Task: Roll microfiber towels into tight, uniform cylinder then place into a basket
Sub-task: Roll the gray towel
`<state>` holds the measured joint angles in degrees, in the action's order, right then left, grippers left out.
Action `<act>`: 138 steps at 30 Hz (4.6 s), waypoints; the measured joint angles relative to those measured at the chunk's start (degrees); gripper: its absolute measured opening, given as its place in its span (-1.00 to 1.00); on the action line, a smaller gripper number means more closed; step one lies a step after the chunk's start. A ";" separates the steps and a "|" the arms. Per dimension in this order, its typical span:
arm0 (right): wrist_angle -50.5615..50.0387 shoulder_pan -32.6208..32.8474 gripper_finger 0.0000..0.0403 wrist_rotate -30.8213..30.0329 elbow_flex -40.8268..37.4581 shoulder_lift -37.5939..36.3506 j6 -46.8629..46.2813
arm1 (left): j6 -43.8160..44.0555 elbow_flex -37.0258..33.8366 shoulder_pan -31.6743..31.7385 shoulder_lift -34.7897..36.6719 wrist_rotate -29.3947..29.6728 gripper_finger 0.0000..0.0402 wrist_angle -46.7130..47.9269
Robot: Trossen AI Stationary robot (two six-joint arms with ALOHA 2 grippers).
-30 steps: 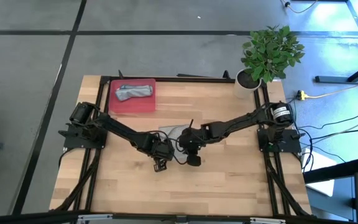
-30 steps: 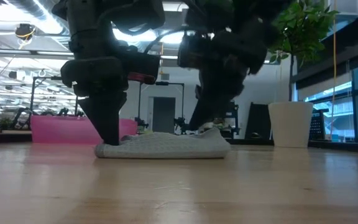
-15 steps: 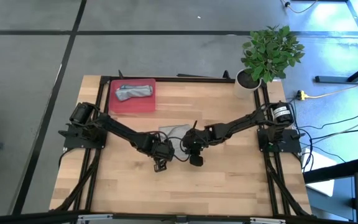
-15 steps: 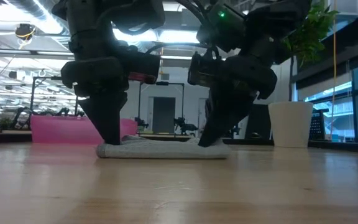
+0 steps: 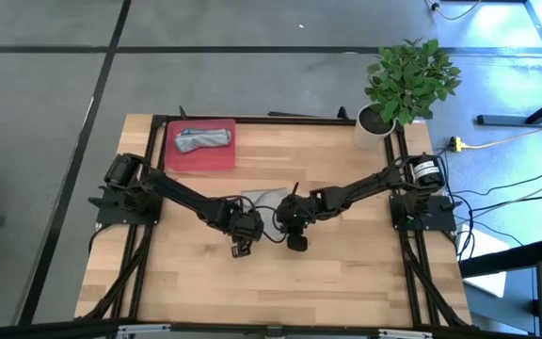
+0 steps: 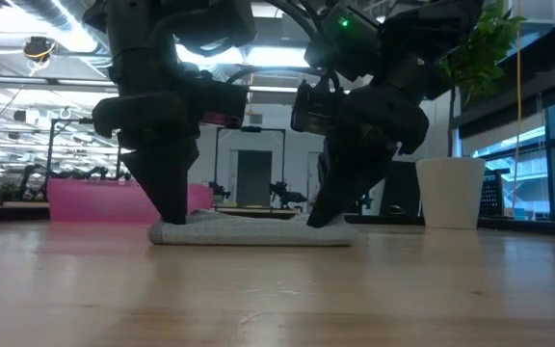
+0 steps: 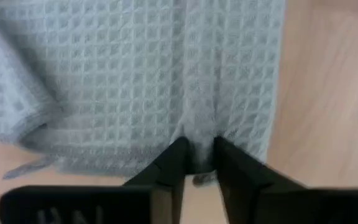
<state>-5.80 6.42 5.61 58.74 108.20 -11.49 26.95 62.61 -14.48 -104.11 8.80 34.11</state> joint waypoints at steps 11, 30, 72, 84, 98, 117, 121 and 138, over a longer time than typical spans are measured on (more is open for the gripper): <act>0.02 -0.02 -0.60 -0.17 -0.02 0.00 0.00 | -8.13 0.03 -3.73 8.75 4.26 -0.62 0.90; 0.00 -0.02 -0.60 -0.13 -0.03 0.02 -0.24 | -15.12 0.09 -10.63 -2.95 16.07 -0.61 -6.60; -8.47 7.66 -0.60 -0.01 1.42 -4.98 5.11 | -6.38 0.68 -8.13 -7.06 11.76 -1.00 -4.15; -4.87 8.44 -0.57 -1.49 1.44 -2.47 8.96 | -6.38 0.62 -8.13 -7.06 11.85 -1.00 -4.85; -4.65 8.46 -0.51 -3.58 1.44 -2.82 16.13 | -6.38 0.62 -8.13 -7.06 11.85 -1.00 -4.98; -4.10 8.25 -0.08 -12.06 1.14 -1.31 20.93 | -6.05 0.62 -8.13 -7.06 11.85 -1.00 -5.05; -3.89 8.00 -0.08 -11.49 1.16 1.21 21.07 | -6.03 0.62 -8.13 -7.06 11.85 -1.00 -5.06; -4.19 7.63 -0.92 -17.97 1.27 3.23 17.09 | -6.31 0.05 -7.88 -4.84 8.71 -1.00 -4.91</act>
<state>-9.99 14.05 -12.36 60.01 111.43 5.60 20.64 62.65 -22.36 -108.95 17.51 29.20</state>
